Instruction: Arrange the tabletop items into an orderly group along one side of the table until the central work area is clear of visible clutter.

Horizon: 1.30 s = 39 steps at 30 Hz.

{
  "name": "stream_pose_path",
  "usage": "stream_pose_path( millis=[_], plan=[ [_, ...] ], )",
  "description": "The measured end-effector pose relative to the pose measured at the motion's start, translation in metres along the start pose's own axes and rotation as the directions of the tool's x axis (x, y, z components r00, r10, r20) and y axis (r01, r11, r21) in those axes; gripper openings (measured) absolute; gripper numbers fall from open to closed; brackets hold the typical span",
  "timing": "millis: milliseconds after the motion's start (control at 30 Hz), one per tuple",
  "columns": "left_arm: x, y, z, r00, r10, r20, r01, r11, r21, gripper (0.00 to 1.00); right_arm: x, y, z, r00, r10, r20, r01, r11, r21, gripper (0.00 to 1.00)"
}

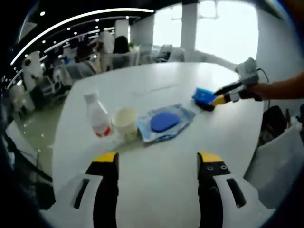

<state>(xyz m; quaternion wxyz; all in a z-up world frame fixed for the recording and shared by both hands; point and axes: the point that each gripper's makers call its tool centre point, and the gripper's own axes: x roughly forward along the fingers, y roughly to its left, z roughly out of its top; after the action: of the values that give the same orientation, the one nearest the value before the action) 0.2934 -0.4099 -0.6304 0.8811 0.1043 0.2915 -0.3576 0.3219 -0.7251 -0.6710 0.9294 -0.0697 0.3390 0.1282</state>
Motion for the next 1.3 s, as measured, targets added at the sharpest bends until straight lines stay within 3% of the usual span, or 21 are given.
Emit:
stream_pose_path(
  millis=[467,667,767,1100,1300],
  plan=[
    [-0.038,-0.030,-0.023,0.999,-0.050,0.017,0.049,0.998,0.048,0.84,-0.009,-0.033,-0.009,0.999,-0.043,-0.026,0.042,0.999,-0.031,0.42],
    [-0.051,-0.037,-0.026,0.998,-0.042,0.039,0.040,0.999,0.036,0.91,-0.006,-0.046,-0.011,0.998,-0.058,-0.035,0.057,0.998,-0.032,0.42],
    [-0.056,-0.042,-0.035,1.000,-0.020,0.011,0.020,0.999,0.044,0.91,-0.003,-0.054,-0.012,0.997,-0.069,-0.045,0.068,0.997,-0.037,0.42],
    [-0.060,-0.053,-0.043,1.000,-0.009,0.020,0.009,1.000,0.014,0.96,0.006,-0.083,-0.014,0.992,-0.107,-0.073,0.105,0.994,-0.036,0.42],
    [-0.059,-0.057,-0.047,1.000,0.020,0.020,-0.020,1.000,0.017,0.97,0.008,-0.088,-0.020,0.987,-0.128,-0.096,0.126,0.992,-0.028,0.40]
  ],
)
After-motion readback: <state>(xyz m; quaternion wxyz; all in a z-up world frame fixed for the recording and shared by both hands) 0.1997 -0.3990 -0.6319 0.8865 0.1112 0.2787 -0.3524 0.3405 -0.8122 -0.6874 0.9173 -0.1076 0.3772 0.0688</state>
